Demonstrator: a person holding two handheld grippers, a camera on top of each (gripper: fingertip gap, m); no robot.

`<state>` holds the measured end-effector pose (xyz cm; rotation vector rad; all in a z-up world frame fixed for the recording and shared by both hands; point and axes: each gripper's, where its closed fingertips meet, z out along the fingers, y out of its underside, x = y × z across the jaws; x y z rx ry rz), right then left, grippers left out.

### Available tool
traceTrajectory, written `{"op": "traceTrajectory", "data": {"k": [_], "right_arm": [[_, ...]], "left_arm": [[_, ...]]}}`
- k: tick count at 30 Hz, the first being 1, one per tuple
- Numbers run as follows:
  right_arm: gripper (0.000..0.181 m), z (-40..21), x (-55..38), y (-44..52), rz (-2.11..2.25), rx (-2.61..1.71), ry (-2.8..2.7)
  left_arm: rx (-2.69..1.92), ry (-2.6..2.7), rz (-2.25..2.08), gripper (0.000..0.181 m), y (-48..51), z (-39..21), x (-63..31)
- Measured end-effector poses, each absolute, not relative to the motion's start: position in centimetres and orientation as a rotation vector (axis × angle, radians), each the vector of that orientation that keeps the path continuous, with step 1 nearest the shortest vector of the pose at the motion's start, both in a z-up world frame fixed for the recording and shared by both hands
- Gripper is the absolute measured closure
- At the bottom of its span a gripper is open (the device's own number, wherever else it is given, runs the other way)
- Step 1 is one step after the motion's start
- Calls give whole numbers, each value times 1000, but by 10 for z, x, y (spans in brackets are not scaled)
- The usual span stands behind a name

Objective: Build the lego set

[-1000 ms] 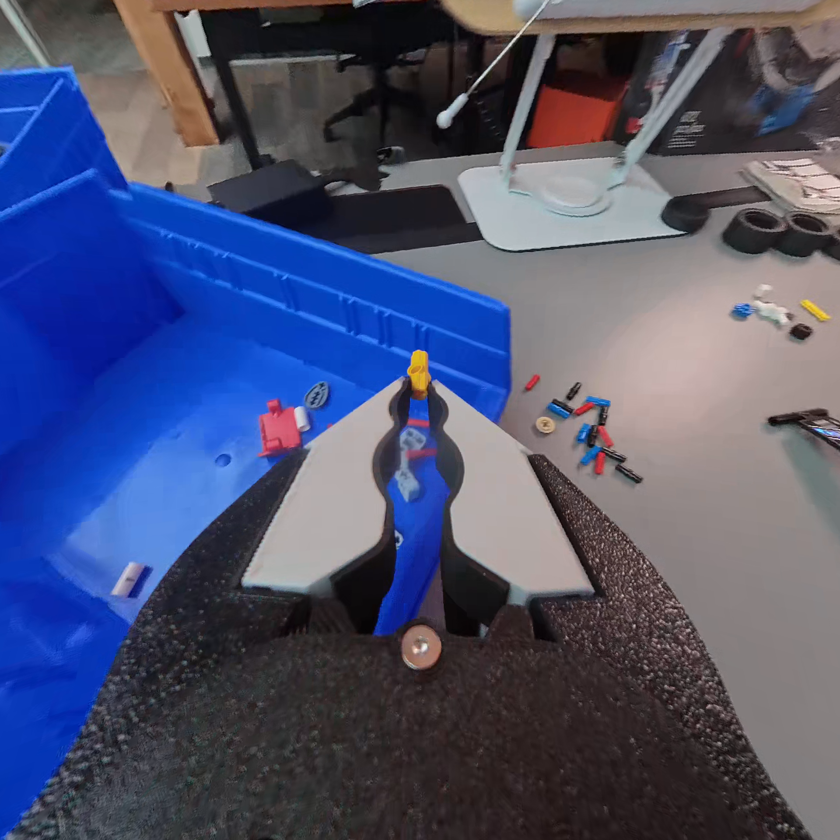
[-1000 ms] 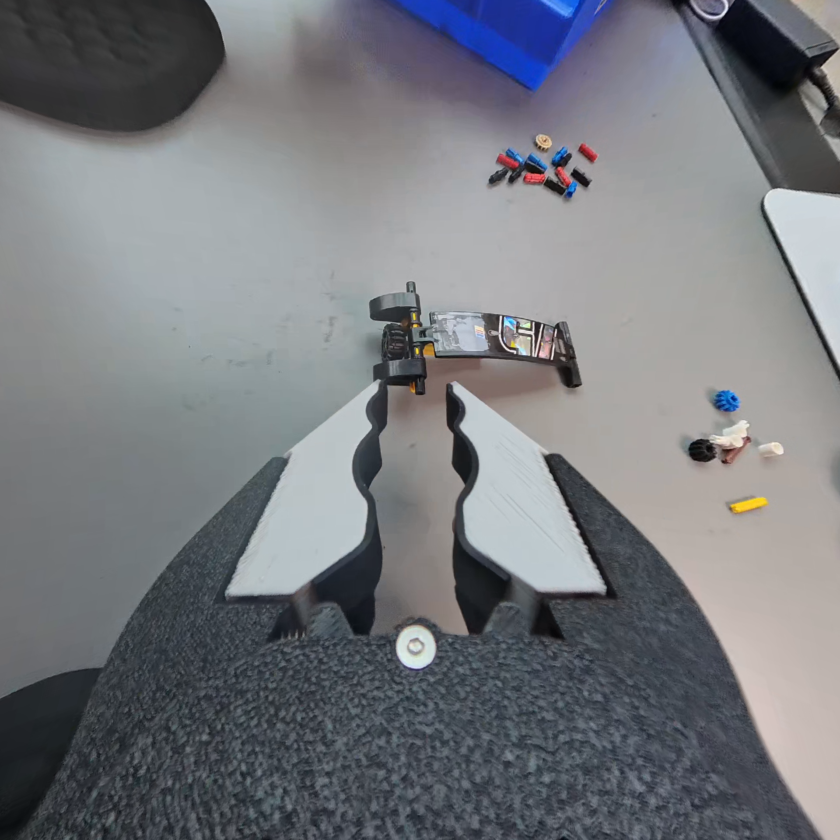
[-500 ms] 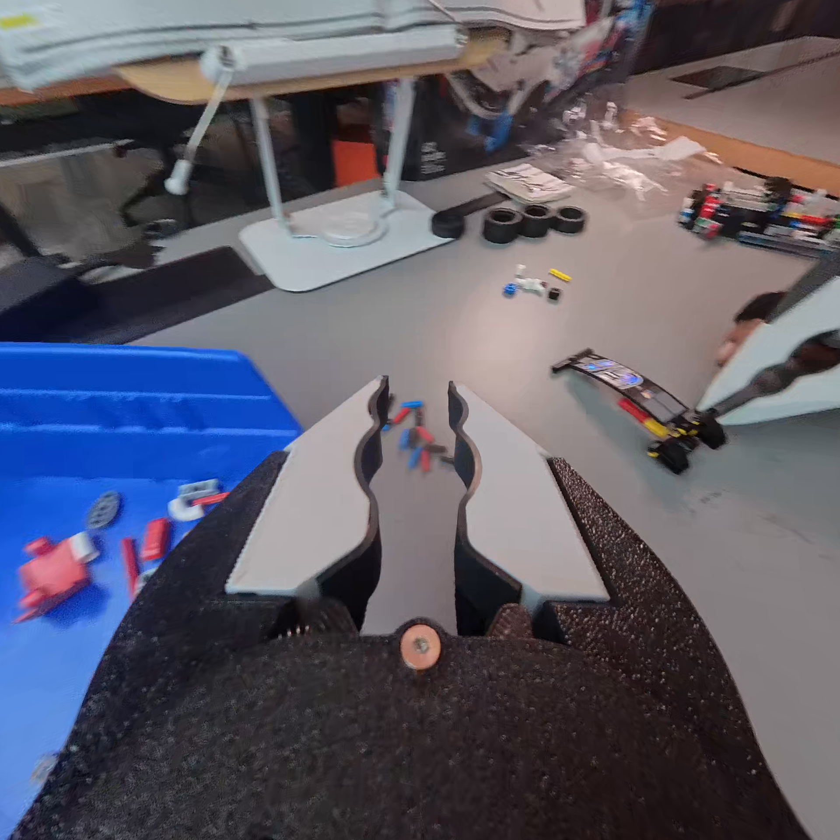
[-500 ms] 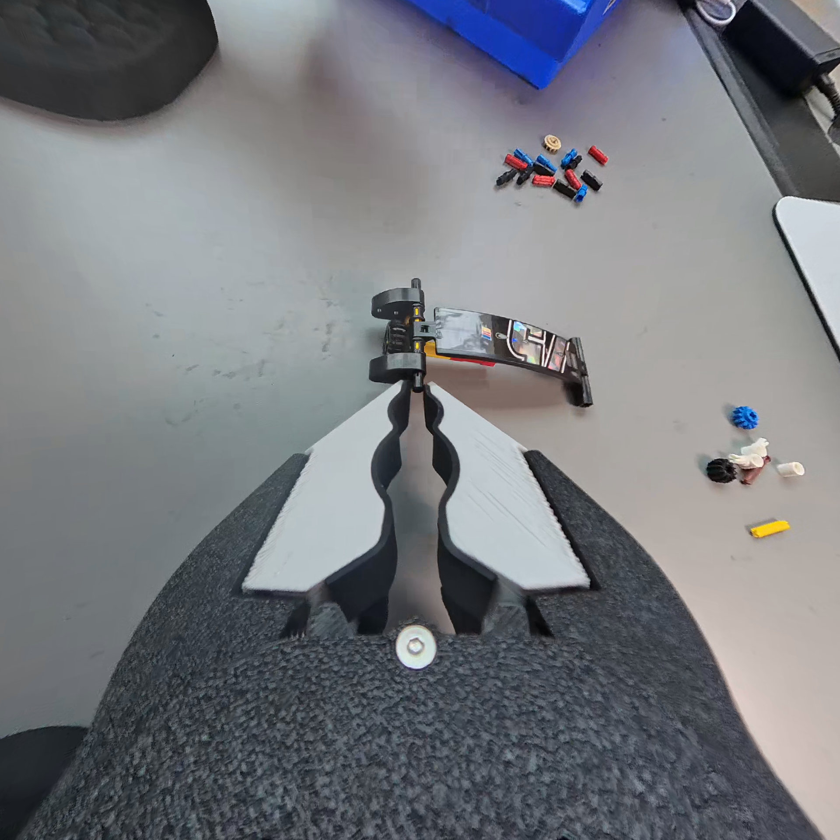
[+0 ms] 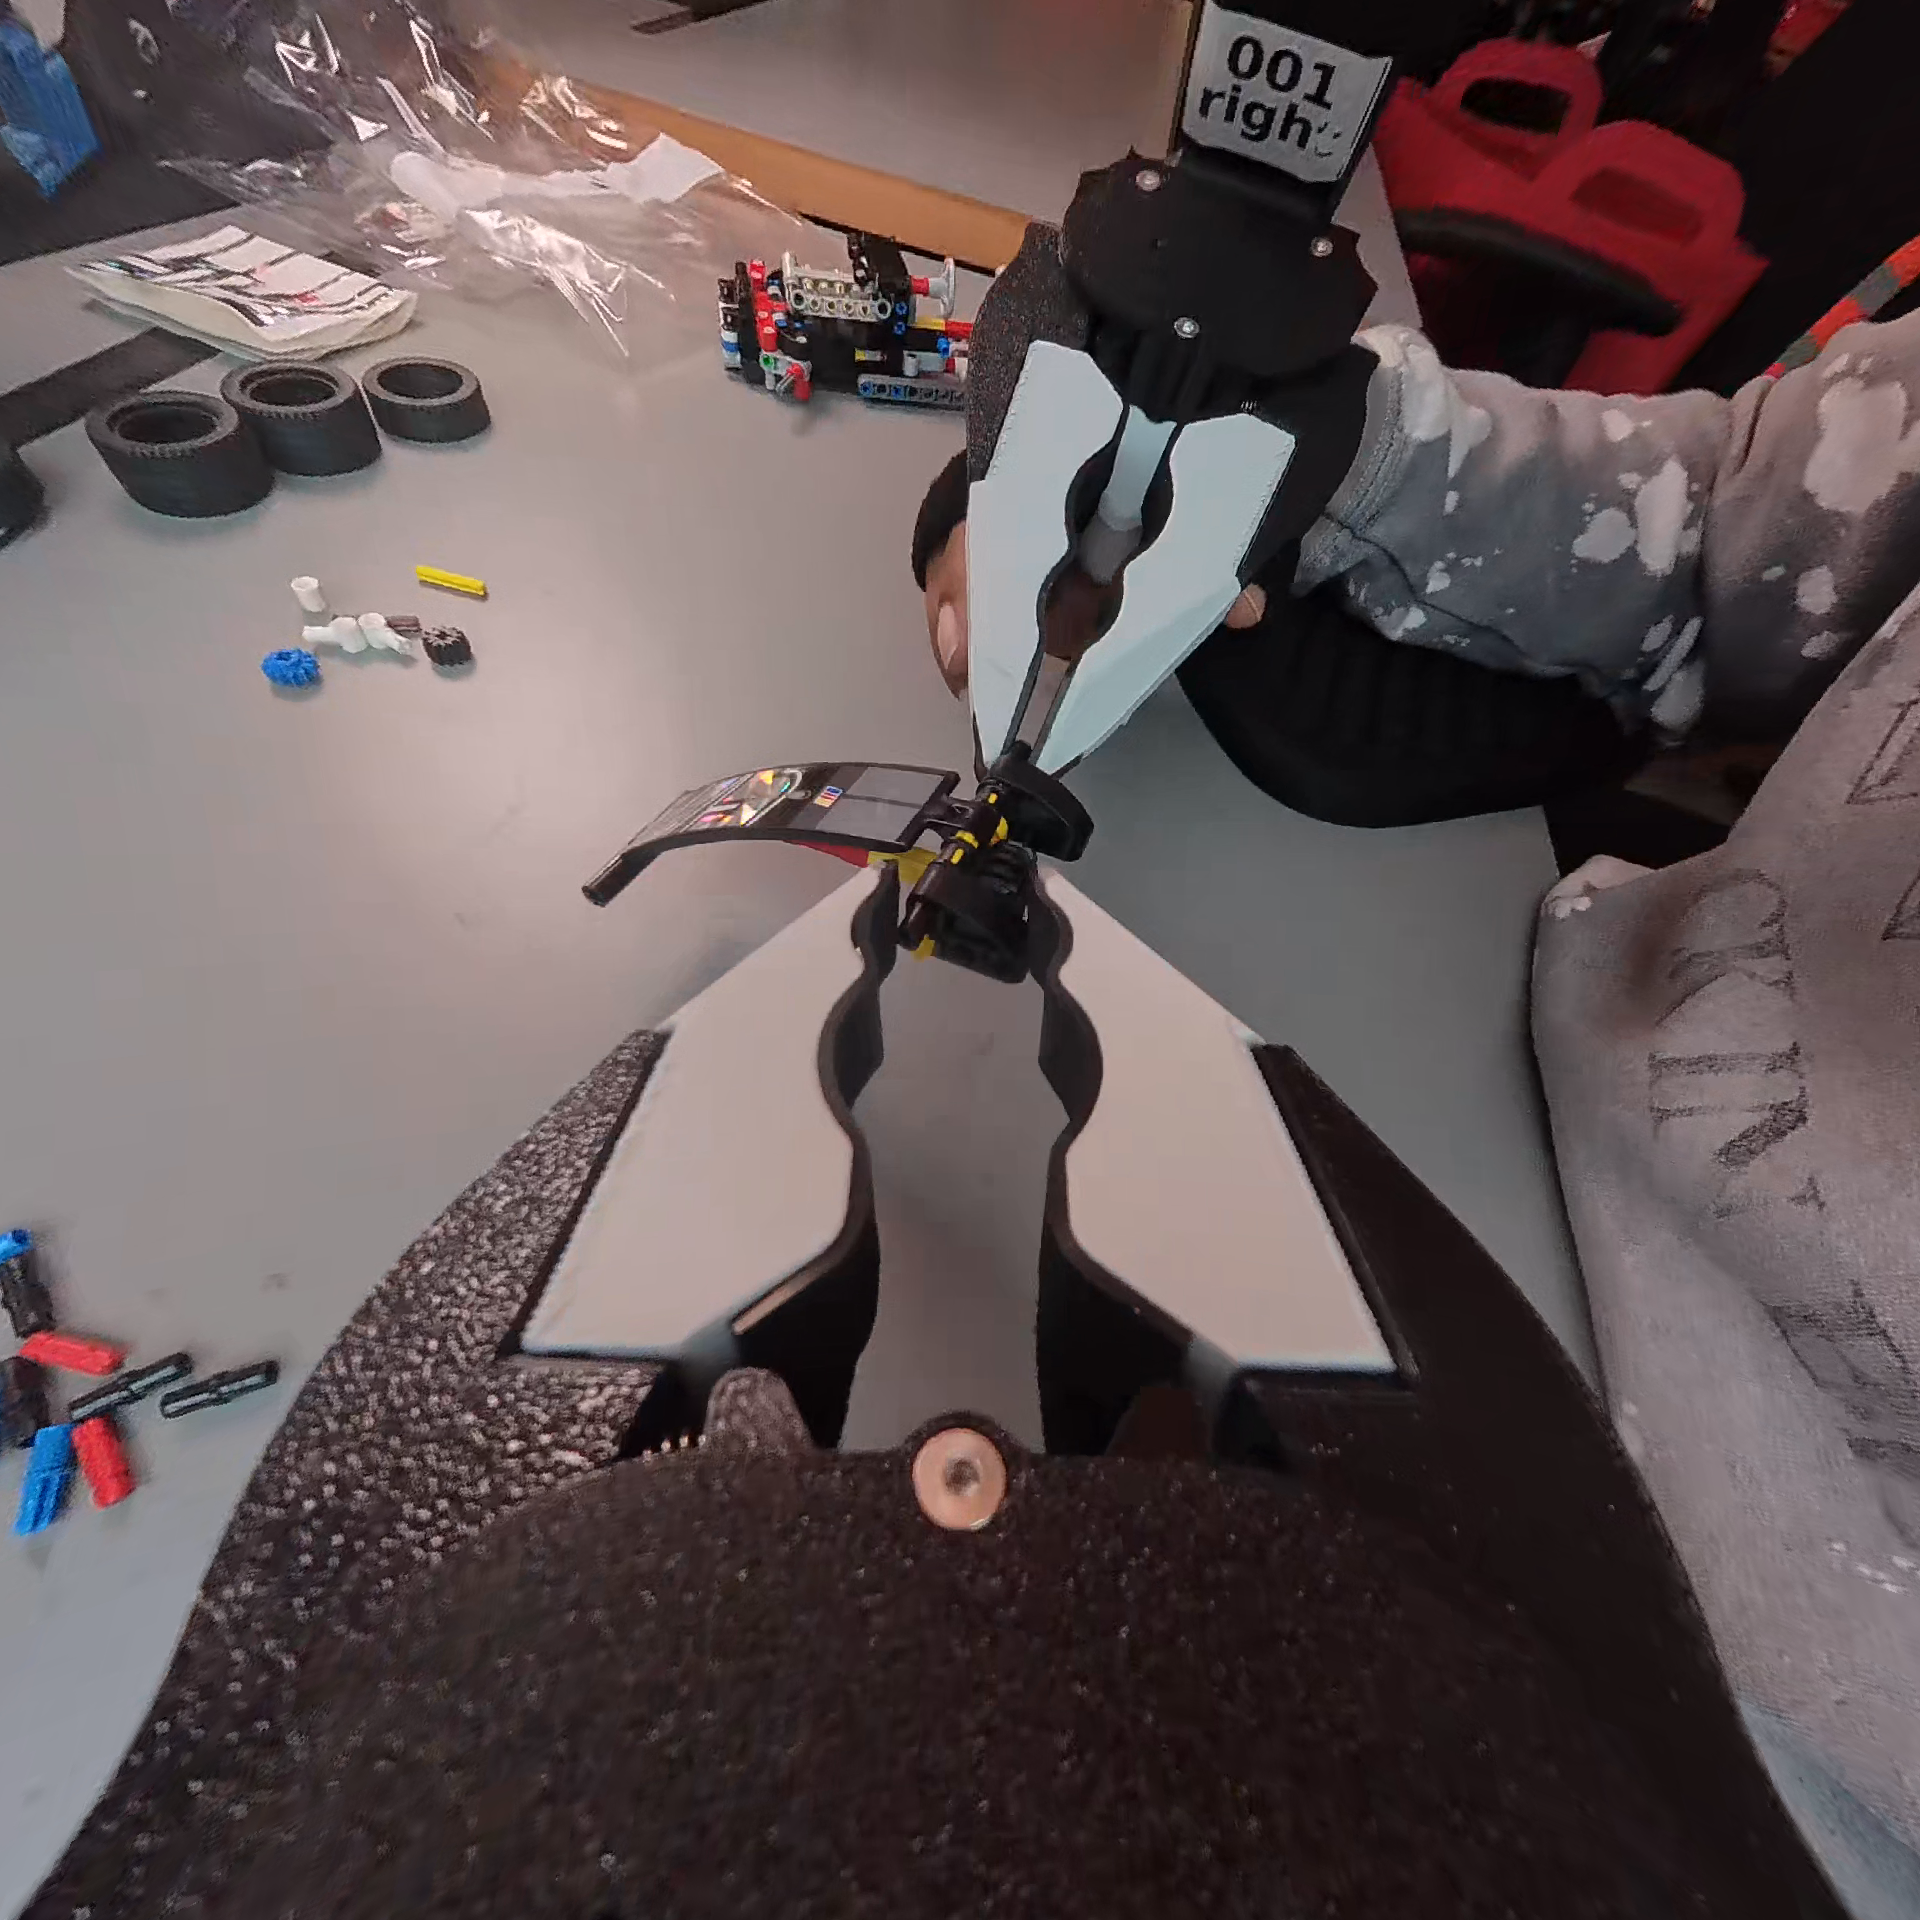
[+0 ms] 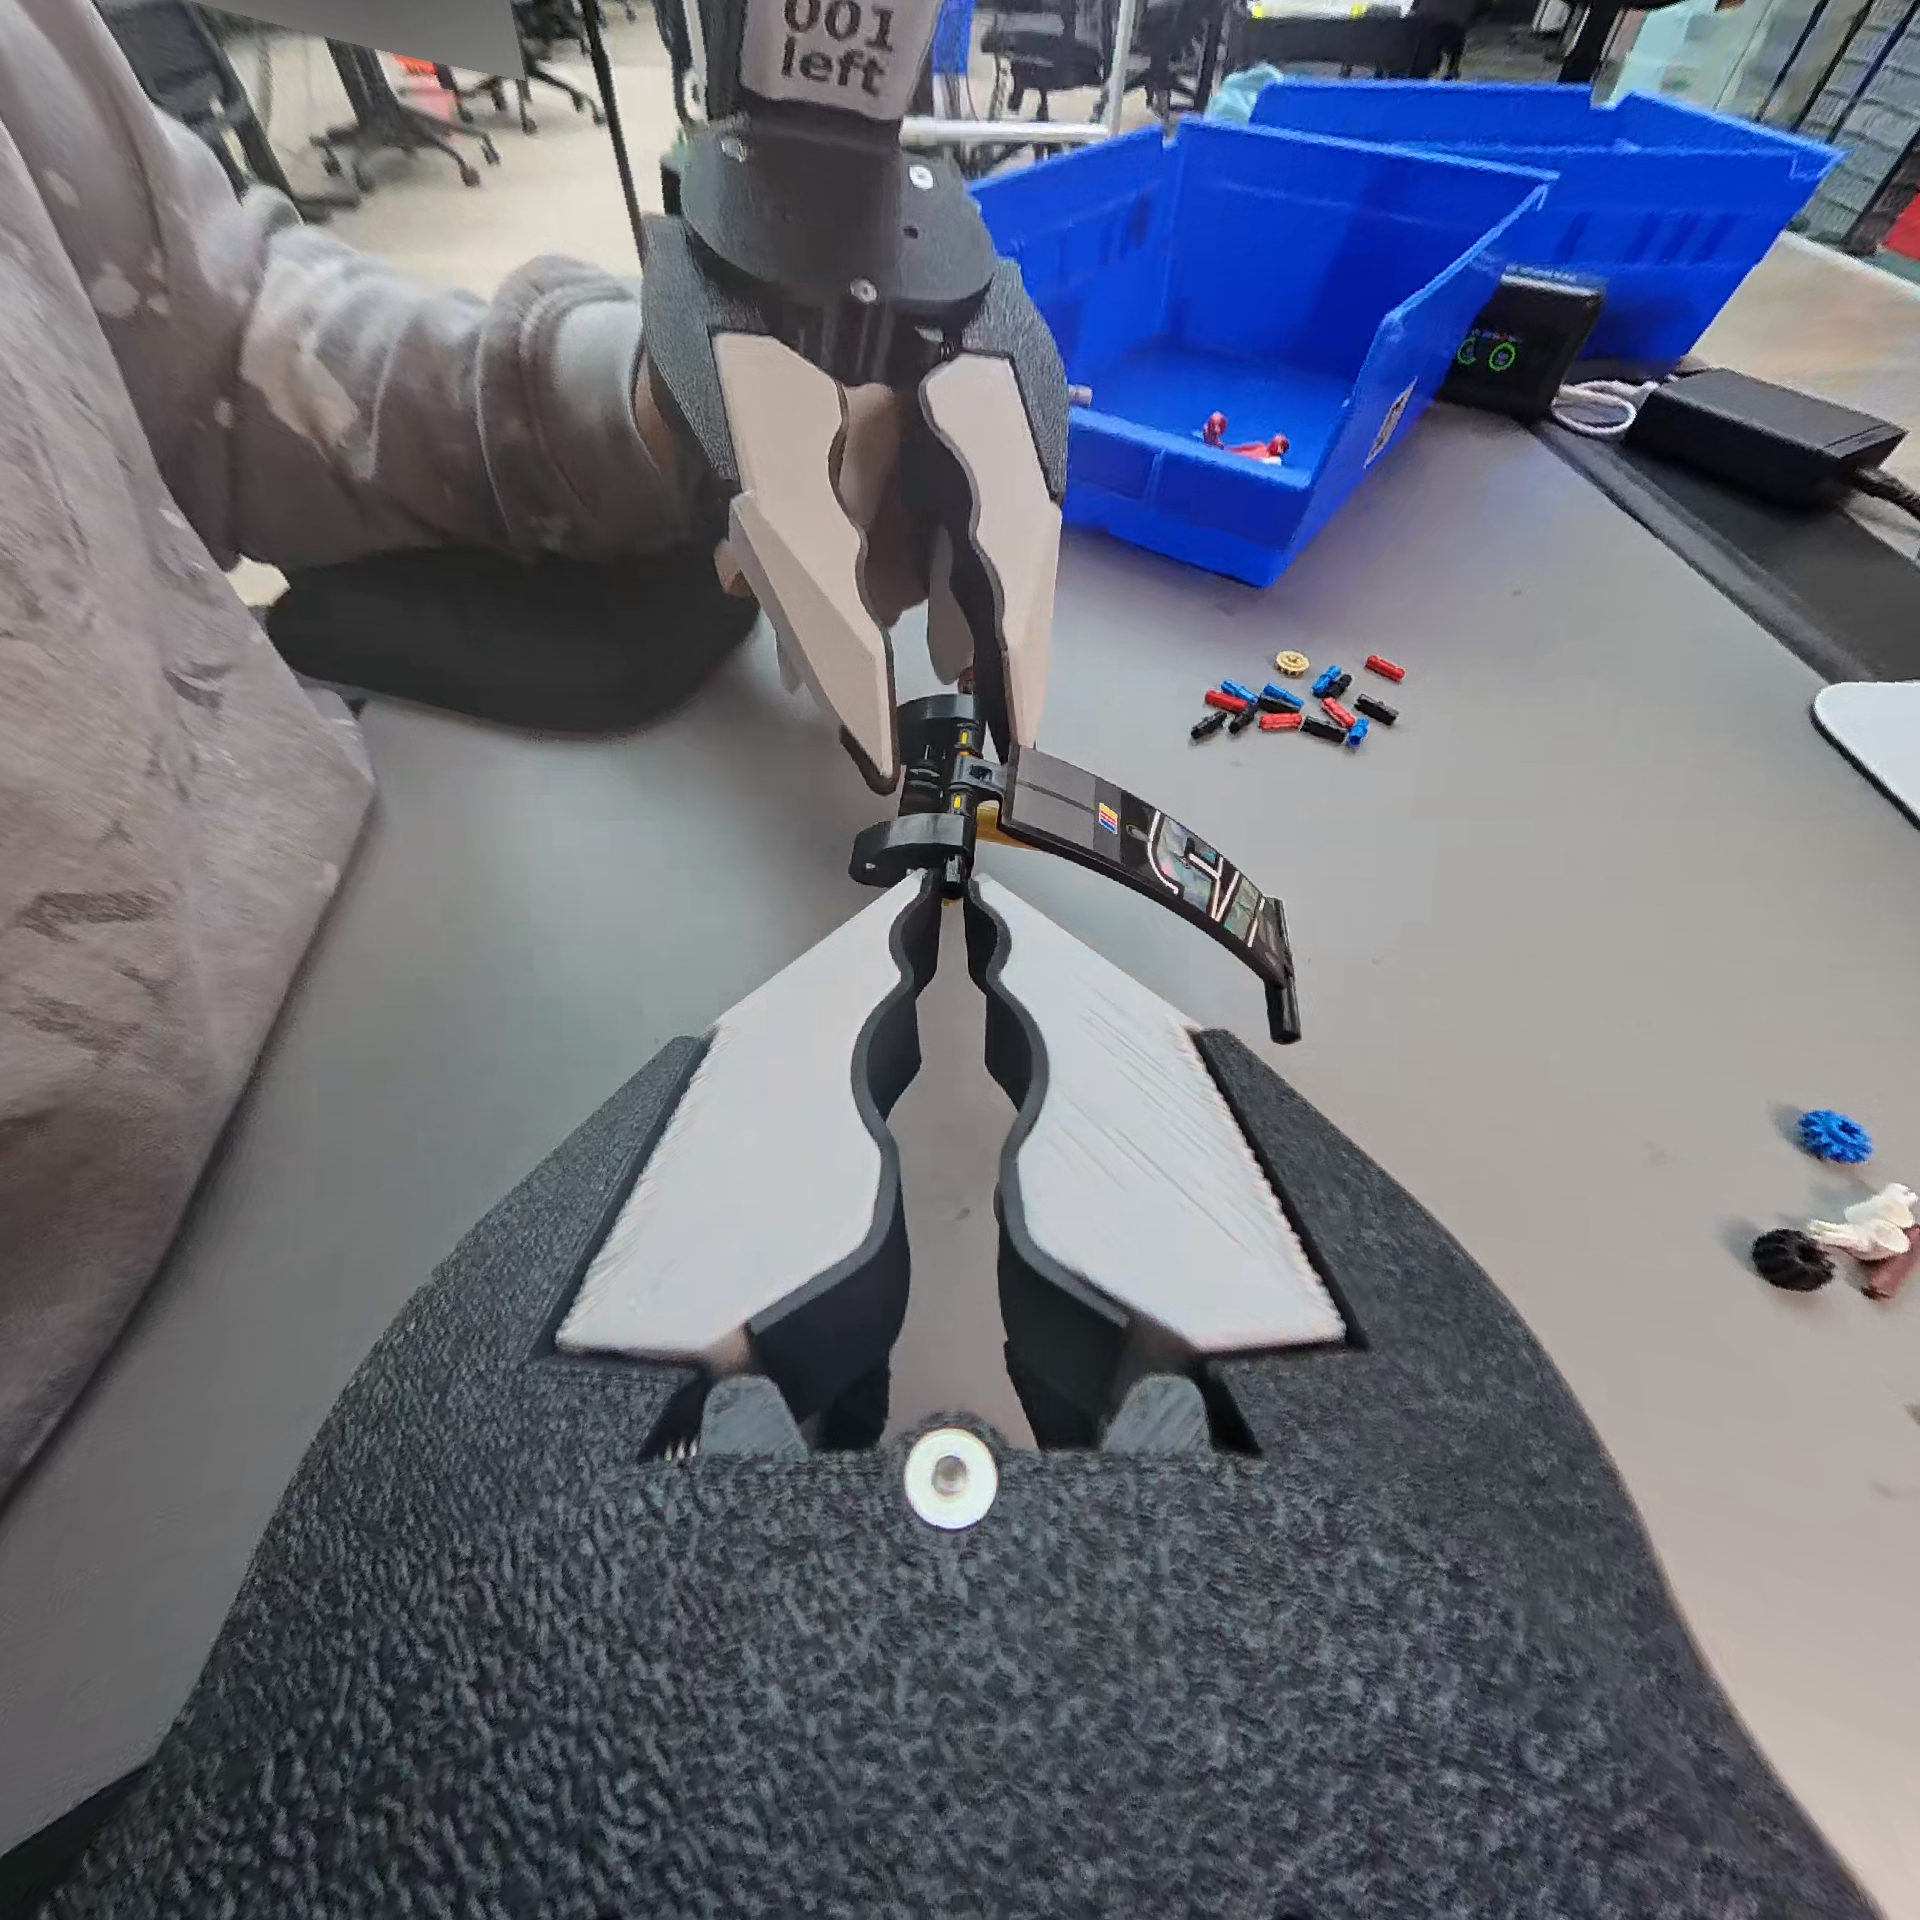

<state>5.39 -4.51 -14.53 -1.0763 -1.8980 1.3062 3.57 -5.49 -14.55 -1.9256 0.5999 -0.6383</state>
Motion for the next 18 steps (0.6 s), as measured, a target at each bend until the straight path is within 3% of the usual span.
{"op": "traceTrajectory", "data": {"k": [1, 4, 7, 10, 14, 18], "right_arm": [[180, -139, 54, -45, 1352, -1079, -1867], [175, -126, 52, -39, 1355, -1056, -1799], [146, -112, 56, -43, 1292, -926, -1782], [136, -111, 54, -49, 1092, -794, -1821], [137, -134, 40, -44, 820, -731, -1854], [161, -128, 37, -49, 792, -648, -1813]], "left_arm": [[-1926, 551, -693, 159, -54, -141, 36], [-1917, 317, -928, 161, -50, -126, 33], [-1873, 131, -1195, 171, -50, -120, 29], [-1854, 0, -1331, 175, -46, -123, 22], [-1835, -68, -1446, 176, -46, -124, 24], [-1822, -137, -1501, 177, -44, -126, 23]]}}
